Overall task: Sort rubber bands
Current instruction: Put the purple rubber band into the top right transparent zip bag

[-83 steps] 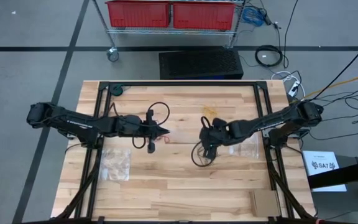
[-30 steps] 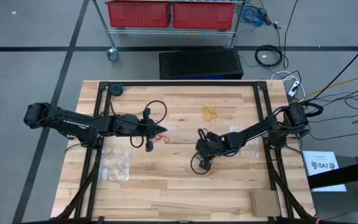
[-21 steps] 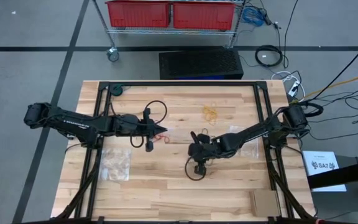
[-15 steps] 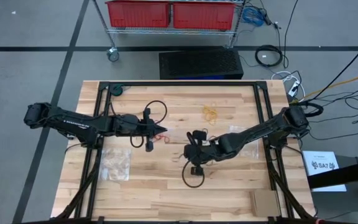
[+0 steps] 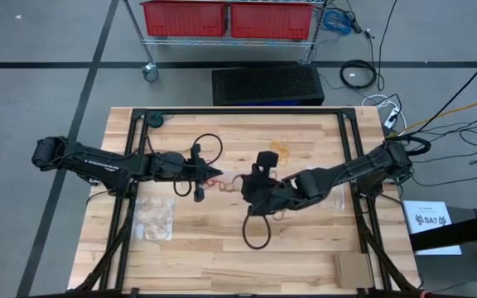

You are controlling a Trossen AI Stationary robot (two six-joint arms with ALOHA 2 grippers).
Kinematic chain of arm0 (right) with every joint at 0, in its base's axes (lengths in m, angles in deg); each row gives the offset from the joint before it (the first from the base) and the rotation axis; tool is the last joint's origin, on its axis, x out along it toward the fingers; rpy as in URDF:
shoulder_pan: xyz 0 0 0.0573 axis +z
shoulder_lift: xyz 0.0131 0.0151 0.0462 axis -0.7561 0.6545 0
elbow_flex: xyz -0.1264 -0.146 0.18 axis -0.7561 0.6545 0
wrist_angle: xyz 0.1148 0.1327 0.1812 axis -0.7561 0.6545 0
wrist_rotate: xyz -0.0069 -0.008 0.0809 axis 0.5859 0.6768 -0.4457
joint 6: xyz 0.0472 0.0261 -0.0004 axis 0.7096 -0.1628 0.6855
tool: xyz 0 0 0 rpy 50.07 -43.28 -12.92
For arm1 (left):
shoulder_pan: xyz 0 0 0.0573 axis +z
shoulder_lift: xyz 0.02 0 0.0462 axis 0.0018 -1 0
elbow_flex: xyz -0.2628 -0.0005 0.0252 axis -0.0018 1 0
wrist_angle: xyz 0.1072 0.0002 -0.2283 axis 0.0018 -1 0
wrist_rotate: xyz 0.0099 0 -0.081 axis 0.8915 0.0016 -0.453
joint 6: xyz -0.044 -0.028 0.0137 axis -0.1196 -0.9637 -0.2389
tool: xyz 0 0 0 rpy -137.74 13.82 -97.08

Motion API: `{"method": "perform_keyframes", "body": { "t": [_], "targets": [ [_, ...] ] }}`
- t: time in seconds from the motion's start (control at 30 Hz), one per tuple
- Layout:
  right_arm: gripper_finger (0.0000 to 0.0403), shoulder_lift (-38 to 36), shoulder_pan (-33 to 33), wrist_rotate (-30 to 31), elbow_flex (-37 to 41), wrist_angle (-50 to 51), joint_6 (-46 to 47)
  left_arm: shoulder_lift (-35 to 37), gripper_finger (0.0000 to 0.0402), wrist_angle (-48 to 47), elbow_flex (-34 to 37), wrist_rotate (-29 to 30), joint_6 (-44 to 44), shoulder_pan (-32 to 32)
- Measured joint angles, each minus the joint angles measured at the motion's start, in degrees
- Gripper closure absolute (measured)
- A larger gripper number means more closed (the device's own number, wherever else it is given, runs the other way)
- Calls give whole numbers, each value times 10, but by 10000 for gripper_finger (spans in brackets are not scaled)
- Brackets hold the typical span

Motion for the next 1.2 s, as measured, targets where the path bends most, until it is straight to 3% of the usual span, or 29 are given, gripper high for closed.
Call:
{"method": "perform_keyframes", "body": {
  "t": [0.2,0.73,1.2],
  "targets": [
    [403,0,-14,36,0,52,14,0,401,0,0,0,0,0],
    [403,0,-20,15,0,44,14,0,401,3,0,0,-1,0],
    [403,60,-45,-74,-1,21,39,0,401,4,0,-2,-1,0]
  ]
}}
